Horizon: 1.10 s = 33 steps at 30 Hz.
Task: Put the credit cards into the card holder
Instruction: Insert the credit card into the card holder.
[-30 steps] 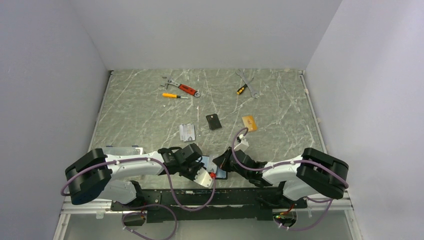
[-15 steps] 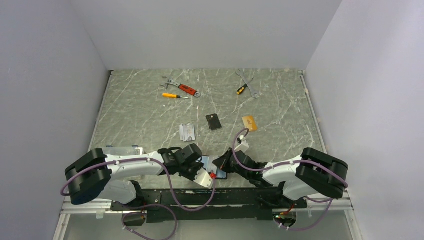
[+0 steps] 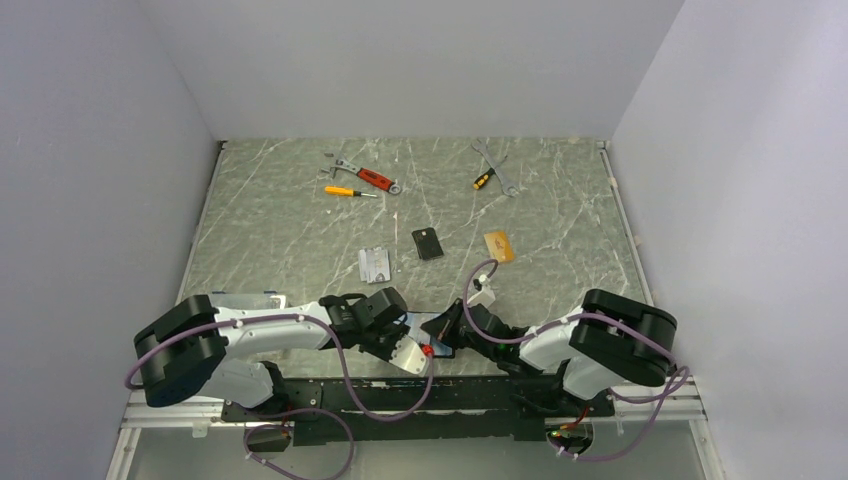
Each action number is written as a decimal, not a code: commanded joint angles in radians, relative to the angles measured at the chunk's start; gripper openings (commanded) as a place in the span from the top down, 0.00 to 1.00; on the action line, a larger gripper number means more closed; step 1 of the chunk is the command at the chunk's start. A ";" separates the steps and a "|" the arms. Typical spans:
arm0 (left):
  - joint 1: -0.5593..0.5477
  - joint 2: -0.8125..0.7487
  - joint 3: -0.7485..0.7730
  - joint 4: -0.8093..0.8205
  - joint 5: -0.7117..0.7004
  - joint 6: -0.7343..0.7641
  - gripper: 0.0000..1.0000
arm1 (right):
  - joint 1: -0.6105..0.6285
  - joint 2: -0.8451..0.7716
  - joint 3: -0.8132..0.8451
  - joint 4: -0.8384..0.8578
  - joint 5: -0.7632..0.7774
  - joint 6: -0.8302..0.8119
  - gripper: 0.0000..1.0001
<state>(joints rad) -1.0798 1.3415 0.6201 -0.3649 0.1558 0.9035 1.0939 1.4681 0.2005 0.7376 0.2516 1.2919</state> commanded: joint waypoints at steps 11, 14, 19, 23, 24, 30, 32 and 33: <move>-0.003 0.065 -0.019 -0.037 -0.080 0.002 1.00 | 0.008 0.006 -0.021 -0.161 -0.035 0.005 1.00; -0.003 0.067 -0.014 -0.039 -0.084 0.004 1.00 | 0.005 0.013 -0.015 -0.184 -0.059 0.002 1.00; -0.005 0.070 -0.004 -0.041 -0.080 0.003 1.00 | -0.013 0.054 0.002 -0.193 -0.101 -0.011 1.00; -0.005 0.074 -0.003 -0.039 -0.084 0.002 1.00 | -0.036 0.096 0.009 -0.161 -0.139 -0.022 1.00; -0.005 0.074 -0.005 -0.038 -0.085 0.002 1.00 | -0.041 0.104 0.013 -0.158 -0.144 -0.027 1.00; -0.005 0.073 -0.007 -0.036 -0.088 0.000 1.00 | -0.056 0.108 0.027 -0.187 -0.158 -0.043 1.00; -0.005 0.071 -0.010 -0.037 -0.090 0.001 1.00 | -0.058 0.091 0.026 -0.212 -0.159 -0.052 1.00; -0.005 0.071 -0.010 -0.035 -0.093 0.004 1.00 | -0.060 0.080 0.025 -0.221 -0.162 -0.058 1.00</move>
<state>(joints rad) -1.0927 1.3594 0.6403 -0.3855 0.1341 0.8963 1.0359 1.5383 0.2470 0.7441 0.1097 1.3087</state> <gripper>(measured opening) 0.010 0.008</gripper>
